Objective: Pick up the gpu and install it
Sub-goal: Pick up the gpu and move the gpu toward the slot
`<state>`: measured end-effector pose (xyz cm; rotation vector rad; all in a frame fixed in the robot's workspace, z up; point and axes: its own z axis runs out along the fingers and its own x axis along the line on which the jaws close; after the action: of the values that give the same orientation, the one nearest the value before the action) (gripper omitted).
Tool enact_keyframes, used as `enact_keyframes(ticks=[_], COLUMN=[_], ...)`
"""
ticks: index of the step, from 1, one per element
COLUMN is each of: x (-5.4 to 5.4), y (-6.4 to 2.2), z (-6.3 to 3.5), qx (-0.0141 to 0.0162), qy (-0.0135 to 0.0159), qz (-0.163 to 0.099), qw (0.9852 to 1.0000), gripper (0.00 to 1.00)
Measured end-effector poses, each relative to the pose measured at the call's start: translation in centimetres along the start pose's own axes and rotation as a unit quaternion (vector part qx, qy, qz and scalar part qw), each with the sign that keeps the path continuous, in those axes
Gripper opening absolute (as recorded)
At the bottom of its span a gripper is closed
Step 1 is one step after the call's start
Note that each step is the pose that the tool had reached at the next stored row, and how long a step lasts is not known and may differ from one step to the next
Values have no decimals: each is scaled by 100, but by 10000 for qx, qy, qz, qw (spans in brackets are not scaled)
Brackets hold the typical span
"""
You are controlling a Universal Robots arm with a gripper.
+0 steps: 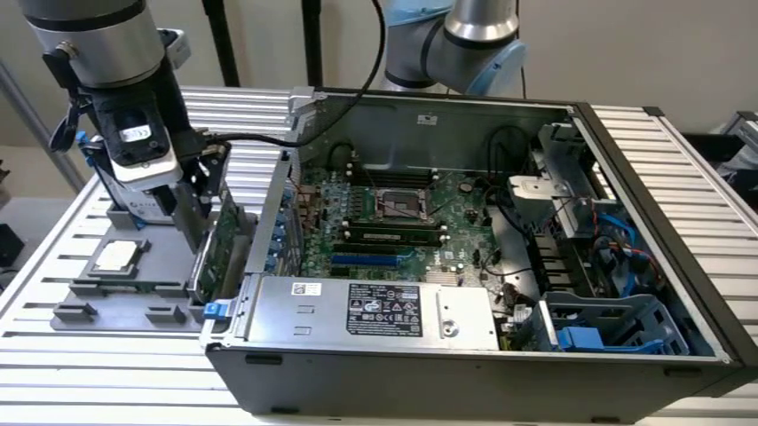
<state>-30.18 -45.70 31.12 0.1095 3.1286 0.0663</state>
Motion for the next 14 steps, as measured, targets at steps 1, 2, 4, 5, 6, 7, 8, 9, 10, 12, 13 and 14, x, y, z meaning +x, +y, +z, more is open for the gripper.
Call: enact_keyframes(ticks=[1, 2, 4, 5, 6, 7, 8, 9, 10, 12, 13, 14], x=[0, 1, 1, 1, 1, 1, 2, 2, 2, 2, 3, 3], y=[-1, -1, -2, -3, -3, -4, -5, -5, -6, -7, -8, -8], z=[20, 37, 73, 91, 110, 129, 147, 164, 182, 219, 237, 256], qx=[0, 0, 0, 0, 0, 0, 0, 0, 0, 0, 0, 0], qy=[0, 0, 0, 0, 0, 0, 0, 0, -1, -2, -2, -3], qz=[0, 0, 0, 0, 0, 0, 0, 0, 0, 0, 0, 0], qw=[10000, 10000, 10000, 10000, 10000, 10000, 10000, 10000, 10000, 10000, 10000, 10000], gripper=[100, 100, 100, 100, 100, 100, 100, 100, 100, 100, 100, 100])
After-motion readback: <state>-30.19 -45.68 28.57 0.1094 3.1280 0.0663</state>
